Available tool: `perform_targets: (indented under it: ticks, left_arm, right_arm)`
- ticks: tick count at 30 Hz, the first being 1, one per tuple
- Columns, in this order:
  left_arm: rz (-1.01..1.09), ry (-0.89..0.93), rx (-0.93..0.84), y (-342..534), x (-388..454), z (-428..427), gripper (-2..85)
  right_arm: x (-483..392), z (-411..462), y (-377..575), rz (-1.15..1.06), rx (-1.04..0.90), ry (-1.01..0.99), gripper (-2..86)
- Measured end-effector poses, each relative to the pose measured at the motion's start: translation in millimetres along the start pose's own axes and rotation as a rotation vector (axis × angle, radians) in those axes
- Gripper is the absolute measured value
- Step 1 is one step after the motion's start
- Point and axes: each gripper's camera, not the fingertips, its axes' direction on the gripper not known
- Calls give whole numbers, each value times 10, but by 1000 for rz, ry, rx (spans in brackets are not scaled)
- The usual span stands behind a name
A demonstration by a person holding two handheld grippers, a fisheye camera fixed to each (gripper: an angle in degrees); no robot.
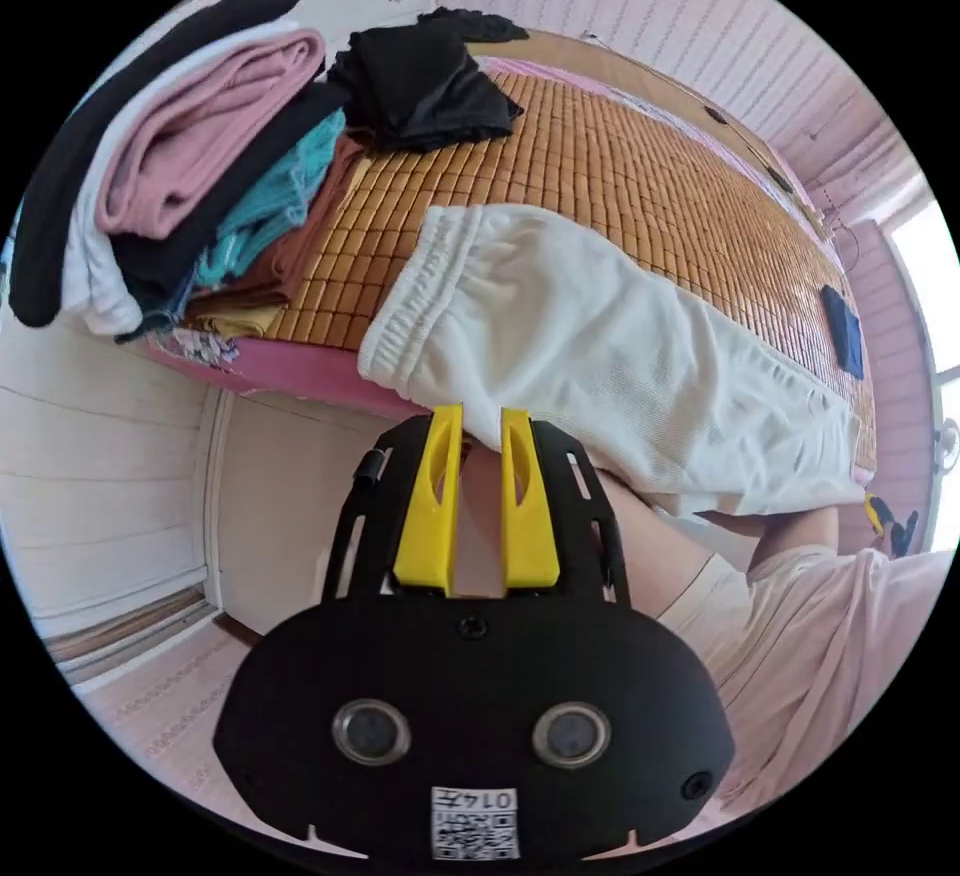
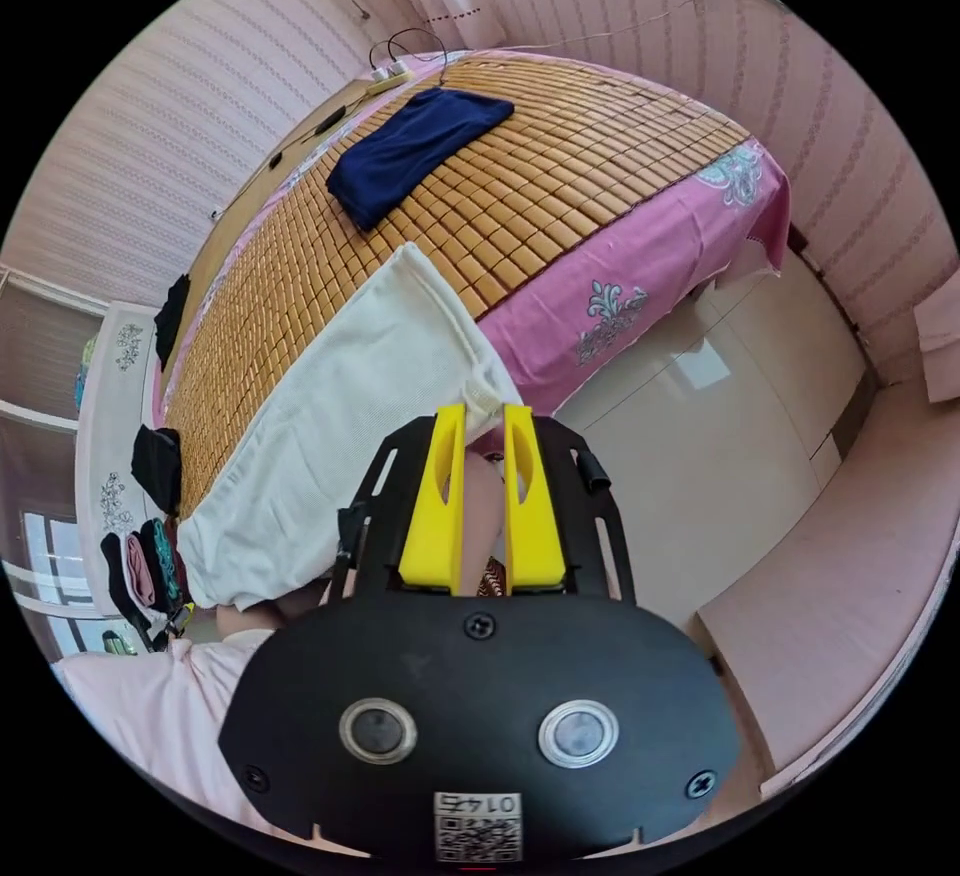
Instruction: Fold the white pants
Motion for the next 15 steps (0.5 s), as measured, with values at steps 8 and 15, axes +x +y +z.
perform_targets:
  ticks: [8,15]
  left_arm:
    - [683,-79,23,-602,2097,-62,81]
    - [943,-150,-68,-1239,3528,619,100]
  right_arm:
    - [-773,555,-654,-215,11,94,115]
    - [-1112,1345,-1030,-250,-141,207,117]
